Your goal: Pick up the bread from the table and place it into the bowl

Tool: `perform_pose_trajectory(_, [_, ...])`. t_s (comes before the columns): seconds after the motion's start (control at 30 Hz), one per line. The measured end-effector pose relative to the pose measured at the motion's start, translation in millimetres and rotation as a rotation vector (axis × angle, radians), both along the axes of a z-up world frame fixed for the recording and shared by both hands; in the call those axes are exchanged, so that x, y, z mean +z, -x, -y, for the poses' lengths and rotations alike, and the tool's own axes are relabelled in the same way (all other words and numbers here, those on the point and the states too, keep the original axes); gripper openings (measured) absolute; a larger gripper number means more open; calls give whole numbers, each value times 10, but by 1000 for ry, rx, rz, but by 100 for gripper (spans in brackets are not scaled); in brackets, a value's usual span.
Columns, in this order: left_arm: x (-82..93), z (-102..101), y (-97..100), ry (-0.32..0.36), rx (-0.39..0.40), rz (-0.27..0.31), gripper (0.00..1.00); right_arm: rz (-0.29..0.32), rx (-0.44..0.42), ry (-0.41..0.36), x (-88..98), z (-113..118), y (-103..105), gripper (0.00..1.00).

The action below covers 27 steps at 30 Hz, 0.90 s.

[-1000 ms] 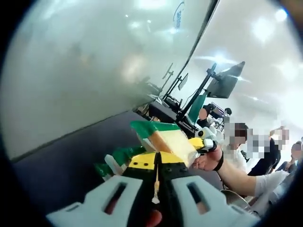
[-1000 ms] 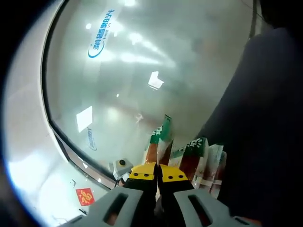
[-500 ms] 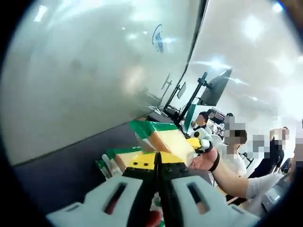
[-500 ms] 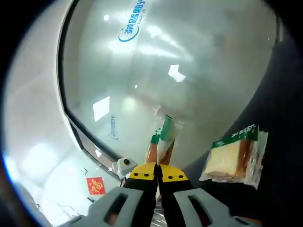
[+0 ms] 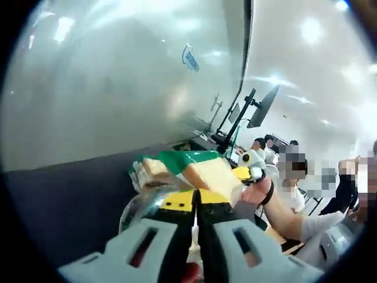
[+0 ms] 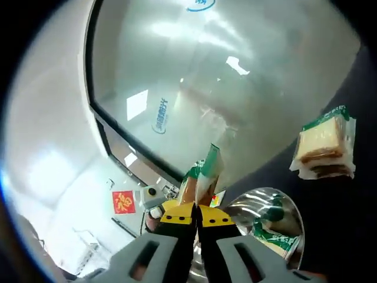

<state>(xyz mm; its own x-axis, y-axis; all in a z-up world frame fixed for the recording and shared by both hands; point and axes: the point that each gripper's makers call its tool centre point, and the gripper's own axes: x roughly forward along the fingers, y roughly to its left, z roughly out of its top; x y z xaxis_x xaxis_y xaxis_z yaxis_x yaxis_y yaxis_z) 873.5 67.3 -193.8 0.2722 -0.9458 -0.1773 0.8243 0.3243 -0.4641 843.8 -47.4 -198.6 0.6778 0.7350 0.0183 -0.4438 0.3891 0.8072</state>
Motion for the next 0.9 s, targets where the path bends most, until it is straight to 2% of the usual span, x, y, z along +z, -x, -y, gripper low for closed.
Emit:
perform_pose_trajectory(0.23, [-173,-170,173,-21,24,-16,0,-34,16,28,-223,-136,137,0])
perform_pose_trajectory(0.33, [-245,-200,187,-38,42,-25,0,-42,23,81,-367,-202,208,0])
perform_pose_trajectory(0.37, [-311,-219,166,-59,78,-41,0,-36,30,128,-442,-194,216,1])
perform_pose_trajectory(0.4, [-376,-250,115,-82,113,-50,0,-57,11,162,-533,-169,201,10])
perform_pose_trajectory(0.43, [-414,-245,112,-83,106,-43,0,-76,18,191,-615,-180,221,22])
perform_pose_trajectory(0.47, [-490,-286,63,-115,126,-33,0,-59,57,178,-582,-252,268,29])
perform_pose_trajectory(0.5, [-501,-334,-19,-122,168,8,0,-75,35,238,-654,-215,274,40])
perform_pose_trajectory(0.53, [-471,-367,-90,-101,201,34,6,-49,20,273,-653,-190,279,41])
perform_pose_trajectory(0.57, [-466,-386,-114,-92,207,25,17,-16,9,304,-630,-167,278,39])
perform_pose_trajectory(0.6, [-461,-406,-151,-85,212,14,22,-22,5,303,-619,-157,289,36])
perform_pose_trajectory(0.67, [-458,-414,-179,-83,210,15,18,-17,-3,271,-563,-104,253,32])
perform_pose_trajectory(0.73, [-470,-393,-202,-89,205,23,18,-20,4,250,-543,-77,231,32])
perform_pose_trajectory(0.83, [-486,-311,-194,-80,168,2,17,2,-13,224,-474,-12,194,31])
perform_pose_trajectory(0.9, [-489,-255,-196,-84,153,2,17,17,-24,176,-357,50,180,30])
